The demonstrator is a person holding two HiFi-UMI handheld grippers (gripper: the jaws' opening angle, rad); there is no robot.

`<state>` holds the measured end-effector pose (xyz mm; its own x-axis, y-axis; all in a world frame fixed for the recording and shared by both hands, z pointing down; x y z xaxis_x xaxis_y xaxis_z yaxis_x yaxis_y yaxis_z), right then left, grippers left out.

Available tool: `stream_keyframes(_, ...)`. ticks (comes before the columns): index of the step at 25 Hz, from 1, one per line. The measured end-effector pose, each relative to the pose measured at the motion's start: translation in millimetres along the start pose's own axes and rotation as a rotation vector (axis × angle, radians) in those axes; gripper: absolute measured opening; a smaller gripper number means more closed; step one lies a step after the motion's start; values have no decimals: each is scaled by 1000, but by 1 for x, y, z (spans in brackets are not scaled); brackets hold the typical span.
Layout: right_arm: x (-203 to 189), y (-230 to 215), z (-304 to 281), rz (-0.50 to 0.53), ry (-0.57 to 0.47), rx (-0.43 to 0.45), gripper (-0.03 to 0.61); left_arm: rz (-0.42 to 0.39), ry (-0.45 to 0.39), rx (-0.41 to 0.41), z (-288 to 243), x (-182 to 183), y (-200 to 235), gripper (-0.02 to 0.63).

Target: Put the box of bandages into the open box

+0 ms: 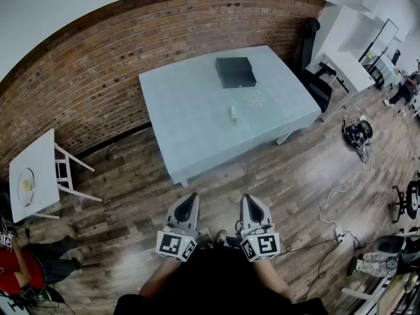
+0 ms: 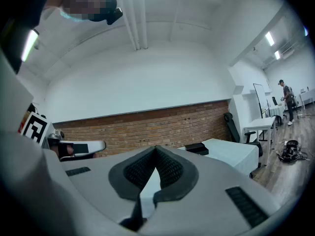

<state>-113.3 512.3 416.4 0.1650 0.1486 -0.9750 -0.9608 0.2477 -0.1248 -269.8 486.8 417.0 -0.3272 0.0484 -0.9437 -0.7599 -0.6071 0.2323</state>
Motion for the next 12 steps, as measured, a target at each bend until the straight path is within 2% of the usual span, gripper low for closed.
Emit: stream_keyframes(12, 3, -11, 1, -2, -7, -11, 18, -4, 7, 3, -9, -1, -10, 31)
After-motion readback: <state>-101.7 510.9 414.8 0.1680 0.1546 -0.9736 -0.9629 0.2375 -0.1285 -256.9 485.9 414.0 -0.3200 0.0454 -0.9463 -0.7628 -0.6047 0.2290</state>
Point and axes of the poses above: the fingertips, and each gripper's own axes: z backward along the fingers, y to its left, x out of its top, the point moved 1 cm from there along z, backward along the fingers, and after that the axes turned 12 degrees about -y, right-handed, at the moved point
